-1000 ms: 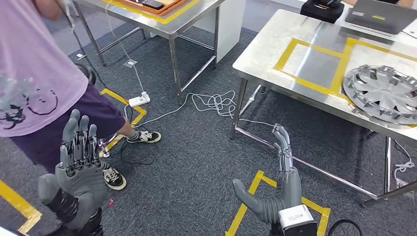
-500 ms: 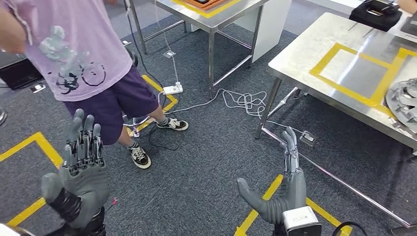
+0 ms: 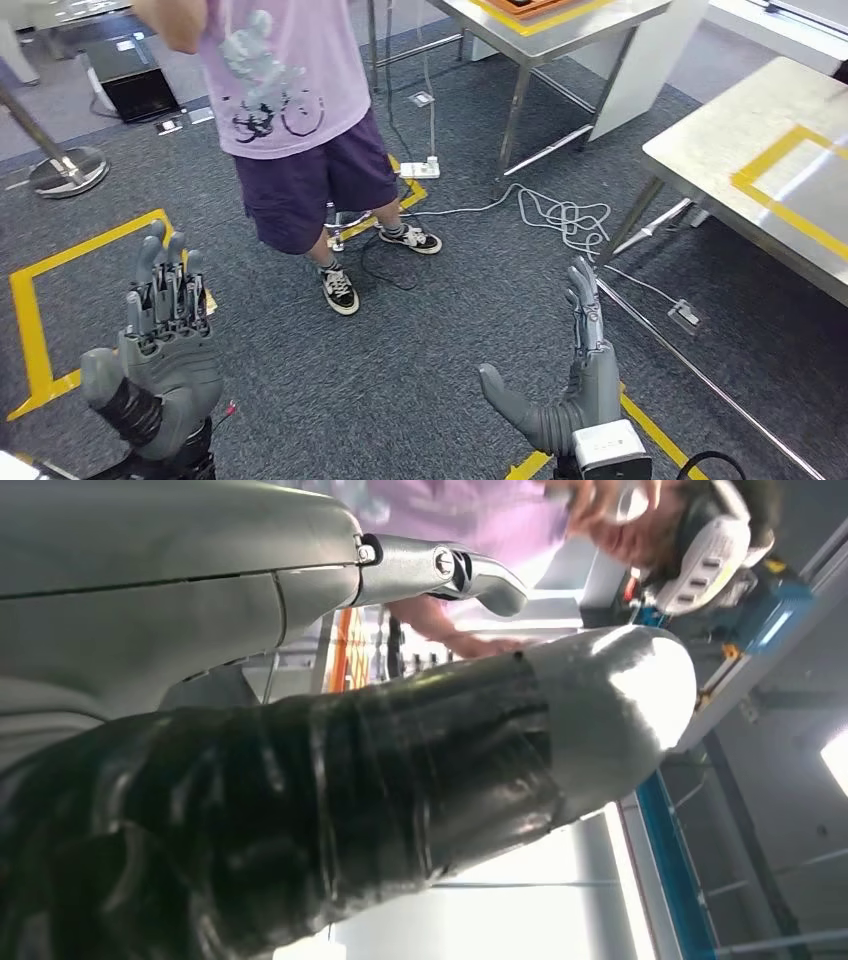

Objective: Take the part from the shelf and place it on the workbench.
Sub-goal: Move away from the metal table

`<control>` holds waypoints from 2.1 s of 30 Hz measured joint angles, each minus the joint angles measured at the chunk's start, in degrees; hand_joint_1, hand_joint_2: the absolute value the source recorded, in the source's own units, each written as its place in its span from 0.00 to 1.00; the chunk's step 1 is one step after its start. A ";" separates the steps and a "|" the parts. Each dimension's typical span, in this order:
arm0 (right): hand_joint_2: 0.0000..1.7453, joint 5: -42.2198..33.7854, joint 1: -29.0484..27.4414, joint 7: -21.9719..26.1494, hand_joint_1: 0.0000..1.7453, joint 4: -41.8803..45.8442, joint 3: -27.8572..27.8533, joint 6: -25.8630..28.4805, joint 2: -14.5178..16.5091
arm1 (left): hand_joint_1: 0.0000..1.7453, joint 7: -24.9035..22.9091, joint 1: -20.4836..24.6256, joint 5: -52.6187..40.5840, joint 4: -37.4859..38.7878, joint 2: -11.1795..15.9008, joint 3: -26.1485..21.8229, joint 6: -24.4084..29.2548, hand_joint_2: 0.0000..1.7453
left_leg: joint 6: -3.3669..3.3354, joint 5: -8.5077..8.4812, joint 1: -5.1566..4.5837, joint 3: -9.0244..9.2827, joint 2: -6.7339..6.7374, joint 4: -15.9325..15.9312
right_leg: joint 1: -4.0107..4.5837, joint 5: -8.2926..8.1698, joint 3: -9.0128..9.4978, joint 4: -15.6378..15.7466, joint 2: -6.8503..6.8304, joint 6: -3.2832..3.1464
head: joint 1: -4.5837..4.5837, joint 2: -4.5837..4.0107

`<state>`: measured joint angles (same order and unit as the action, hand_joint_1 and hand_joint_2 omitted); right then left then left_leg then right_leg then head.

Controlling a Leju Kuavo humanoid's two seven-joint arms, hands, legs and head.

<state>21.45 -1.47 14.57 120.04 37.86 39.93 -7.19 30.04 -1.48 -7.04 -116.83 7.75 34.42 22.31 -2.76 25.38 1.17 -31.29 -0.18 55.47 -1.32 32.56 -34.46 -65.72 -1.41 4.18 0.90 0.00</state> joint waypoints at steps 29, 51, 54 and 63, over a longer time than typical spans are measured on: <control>1.00 1.84 0.10 0.79 0.00 0.00 -0.04 0.00 0.57 | 0.00 0.48 1.68 1.23 0.37 1.20 -0.99 -0.74 0.00 | -0.32 1.24 -0.61 1.06 0.57 -0.13 | 0.96 -5.92 -0.10 6.89 0.46 -1.19 | -0.55 0.00; 1.00 2.04 0.38 0.70 0.00 0.00 -0.07 0.00 0.86 | 0.00 0.60 1.55 1.23 0.97 1.38 -1.21 -0.68 0.00 | 2.44 5.58 -0.52 -3.99 0.02 10.66 | 1.49 -9.46 1.76 11.24 0.97 -3.80 | -1.15 0.00; 1.00 1.54 0.36 1.27 0.00 0.00 -0.07 0.00 0.90 | 0.00 0.63 1.73 1.23 0.98 1.37 -1.22 -0.67 0.00 | 1.67 3.70 -0.71 2.08 0.12 0.74 | 1.66 -10.26 0.78 10.80 1.03 -3.08 | -1.57 0.00; 1.00 0.79 0.24 2.02 0.00 0.00 -0.15 0.00 0.98 | 0.00 0.66 1.81 1.23 0.98 1.36 -1.22 -0.62 0.00 | -0.56 0.56 -0.75 0.54 0.48 -0.41 | 1.00 -0.66 -4.97 -3.62 1.23 -0.66 | 0.03 0.00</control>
<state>22.24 -1.23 16.59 120.04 37.70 39.93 -6.21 30.69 0.33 -5.81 -115.84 9.11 33.20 21.68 -3.32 25.94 0.42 -30.75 0.30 55.07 -0.32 31.90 -39.43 -69.34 -0.18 3.52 0.93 0.00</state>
